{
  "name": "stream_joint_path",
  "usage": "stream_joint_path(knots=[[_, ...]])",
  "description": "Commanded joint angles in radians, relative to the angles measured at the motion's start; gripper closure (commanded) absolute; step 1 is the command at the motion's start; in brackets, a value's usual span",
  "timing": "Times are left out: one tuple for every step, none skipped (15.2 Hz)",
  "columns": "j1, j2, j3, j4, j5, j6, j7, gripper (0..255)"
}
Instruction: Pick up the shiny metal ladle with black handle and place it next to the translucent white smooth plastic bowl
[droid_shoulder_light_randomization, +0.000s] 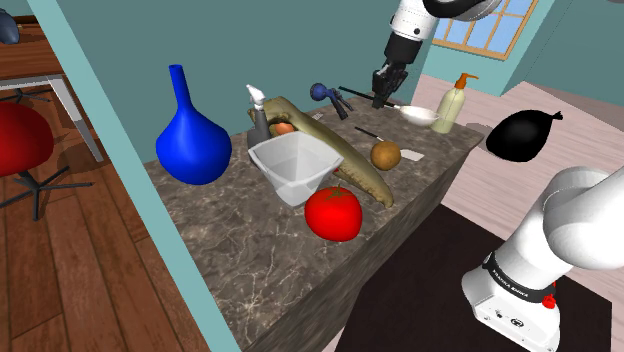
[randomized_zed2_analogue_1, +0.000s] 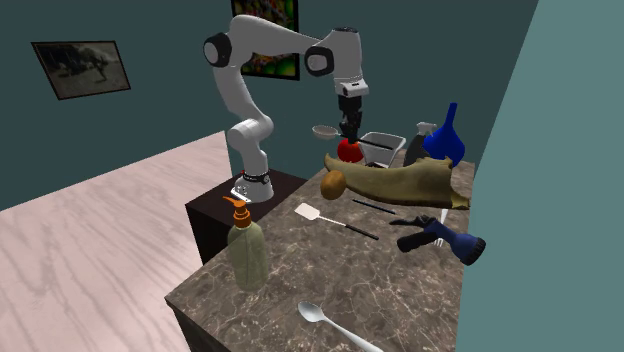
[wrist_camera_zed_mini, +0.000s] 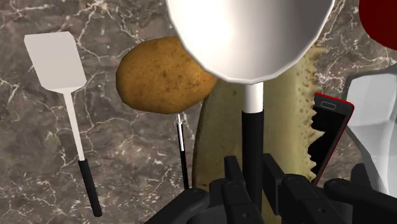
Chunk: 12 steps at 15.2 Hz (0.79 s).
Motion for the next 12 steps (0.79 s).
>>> stream_joint_path(knots=[[0.018, -0.007, 0.037, -0.008, 0.007, 0.004, 0.052, 255], [0.027, -0.008, 0.055, -0.010, 0.011, 0.007, 0.077, 255], [0.036, -0.008, 0.073, -0.011, 0.015, 0.010, 0.102, 255], [0.045, -0.007, 0.090, -0.010, 0.019, 0.012, 0.126, 255], [0.054, -0.005, 0.108, -0.009, 0.023, 0.015, 0.151, 255], [0.063, -0.001, 0.126, -0.006, 0.027, 0.017, 0.176, 255], [0.072, 0.003, 0.144, -0.002, 0.030, 0.020, 0.201, 255], [0.081, 0.009, 0.162, 0.003, 0.033, 0.022, 0.225, 255], [0.090, 0.015, 0.179, 0.009, 0.036, 0.024, 0.250, 255], [0.098, 0.023, 0.197, 0.016, 0.039, 0.027, 0.275, 255], [0.107, 0.032, 0.214, 0.024, 0.041, 0.029, 0.300, 255], [0.115, 0.041, 0.232, 0.034, 0.042, 0.031, 0.325, 255]])
